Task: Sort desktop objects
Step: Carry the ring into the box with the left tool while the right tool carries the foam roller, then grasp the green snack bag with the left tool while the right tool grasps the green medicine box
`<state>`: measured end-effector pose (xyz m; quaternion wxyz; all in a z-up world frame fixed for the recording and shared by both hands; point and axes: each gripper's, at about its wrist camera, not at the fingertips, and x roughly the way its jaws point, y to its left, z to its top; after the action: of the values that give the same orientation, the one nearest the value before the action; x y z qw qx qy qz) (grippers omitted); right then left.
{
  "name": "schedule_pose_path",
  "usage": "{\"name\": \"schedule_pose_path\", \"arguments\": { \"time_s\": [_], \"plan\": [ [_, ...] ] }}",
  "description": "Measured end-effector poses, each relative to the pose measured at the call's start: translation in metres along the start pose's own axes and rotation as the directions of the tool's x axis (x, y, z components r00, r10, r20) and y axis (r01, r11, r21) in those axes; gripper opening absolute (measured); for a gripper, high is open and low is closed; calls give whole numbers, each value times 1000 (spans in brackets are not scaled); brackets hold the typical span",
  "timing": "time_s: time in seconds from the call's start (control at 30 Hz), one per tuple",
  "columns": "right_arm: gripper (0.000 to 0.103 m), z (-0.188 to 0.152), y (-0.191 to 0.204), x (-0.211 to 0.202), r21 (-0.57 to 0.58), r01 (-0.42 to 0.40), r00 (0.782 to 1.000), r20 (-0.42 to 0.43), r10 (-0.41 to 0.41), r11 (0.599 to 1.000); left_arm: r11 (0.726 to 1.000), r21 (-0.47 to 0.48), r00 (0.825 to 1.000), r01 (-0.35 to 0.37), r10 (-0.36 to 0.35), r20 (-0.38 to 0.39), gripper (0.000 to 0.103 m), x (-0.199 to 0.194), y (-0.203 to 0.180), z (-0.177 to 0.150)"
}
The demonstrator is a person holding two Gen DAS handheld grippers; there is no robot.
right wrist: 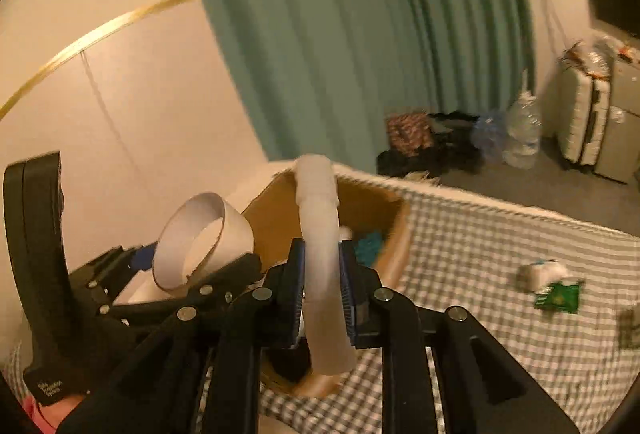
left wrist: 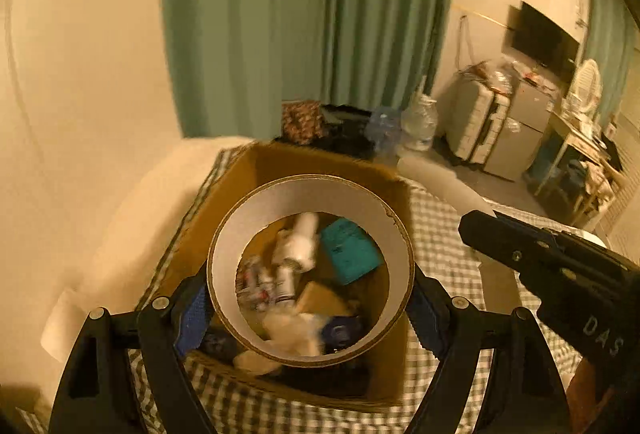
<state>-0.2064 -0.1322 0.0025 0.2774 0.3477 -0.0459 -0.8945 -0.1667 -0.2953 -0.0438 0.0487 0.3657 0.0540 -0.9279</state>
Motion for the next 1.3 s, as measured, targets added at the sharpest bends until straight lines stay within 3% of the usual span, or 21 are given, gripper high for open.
{"name": "schedule_pose_path", "arguments": {
  "time_s": [0.17,0.3,0.33,0.4,0.43,0.57,0.7,0.87,1.03,1.13,1.3],
  "plan": [
    [19,-4,6,45,3,-24,998,-63,25,1000,1000,-15,999,-25,24,-49,84,31,24,-14],
    [23,0,-3,69,56,-54,994,-92,59,997,999,-38,995,-7,4,-99,93,46,28,-18],
    [28,0,-6,71,61,-54,994,-93,60,997,999,-42,995,-13,9,-101,97,48,29,-19],
    [68,4,-7,69,82,-49,996,-69,55,995,999,-43,994,-28,23,-109,100,49,30,-23],
    [74,5,-10,66,96,-49,997,-48,54,994,999,-39,993,-33,28,-114,100,50,29,-23],
    [76,7,-24,44,158,-66,998,7,66,985,999,-33,993,-37,33,-112,100,42,24,-25],
    [76,5,-42,21,178,-3,1000,30,-2,984,1000,-23,996,-7,4,-92,101,25,7,-25],
    [76,-12,-76,-28,181,122,989,66,-136,976,997,21,996,74,-73,-58,103,2,-44,-31],
    [78,-34,-123,-87,204,254,957,87,-277,945,988,56,988,144,-140,-67,103,-3,-107,-45],
    [78,-53,-155,-118,214,345,924,91,-371,914,983,80,984,166,-160,-83,103,1,-147,-56],
    [81,-89,-228,-165,299,485,849,65,-525,822,970,143,976,197,-181,-118,103,14,-214,-75]
  ]
}}
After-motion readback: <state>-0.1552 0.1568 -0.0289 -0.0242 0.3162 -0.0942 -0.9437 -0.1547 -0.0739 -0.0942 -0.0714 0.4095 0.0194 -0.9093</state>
